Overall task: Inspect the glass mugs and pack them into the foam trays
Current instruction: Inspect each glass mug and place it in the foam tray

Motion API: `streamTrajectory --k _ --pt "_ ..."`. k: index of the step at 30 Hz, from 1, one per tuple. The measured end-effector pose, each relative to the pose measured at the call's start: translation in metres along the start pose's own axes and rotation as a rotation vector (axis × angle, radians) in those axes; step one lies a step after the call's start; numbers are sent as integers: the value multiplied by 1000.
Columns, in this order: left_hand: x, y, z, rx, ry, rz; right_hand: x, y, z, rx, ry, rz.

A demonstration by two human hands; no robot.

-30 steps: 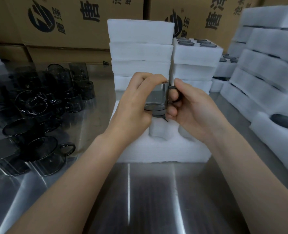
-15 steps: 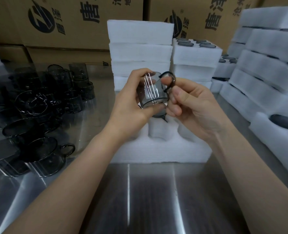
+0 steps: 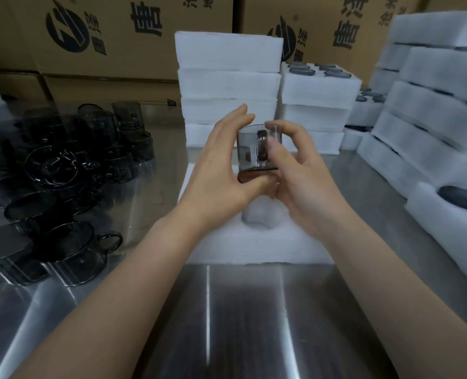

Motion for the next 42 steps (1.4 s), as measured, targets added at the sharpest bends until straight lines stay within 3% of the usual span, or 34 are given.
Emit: streamTrajectory --k 6,11,15,21,28,33,37,42 --pt "-11 -2 1 -78 163 128 -5 1 0 -95 -231 -102" --pt "-17 -3 -2 -74 134 152 -1 1 2 -139 -437 -165" --pt "-18 -3 -1 -30 94 112 3 -2 2 -156 -364 -192" --pt "-15 -3 1 38 89 87 0 2 -6 -159 -65 -12" --pt "-11 -3 1 88 -18 75 -2 2 -12 -154 90 111" --pt "-6 -1 -1 70 -141 -13 -4 5 -4 -36 229 191" --pt "-2 0 -1 26 -154 -83 -6 5 1 109 206 172" --pt "-3 -1 -1 -13 -47 -111 -5 3 -1 50 136 73"
Point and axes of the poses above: each hand's wrist, its own y-axis towards the middle knuckle, its own z-axis out of the palm, x = y × z, the point moved 4 cm from there along y, towards the middle knuckle, and after that the axes turned 7 degrees about -y, right-handed, at the moved point
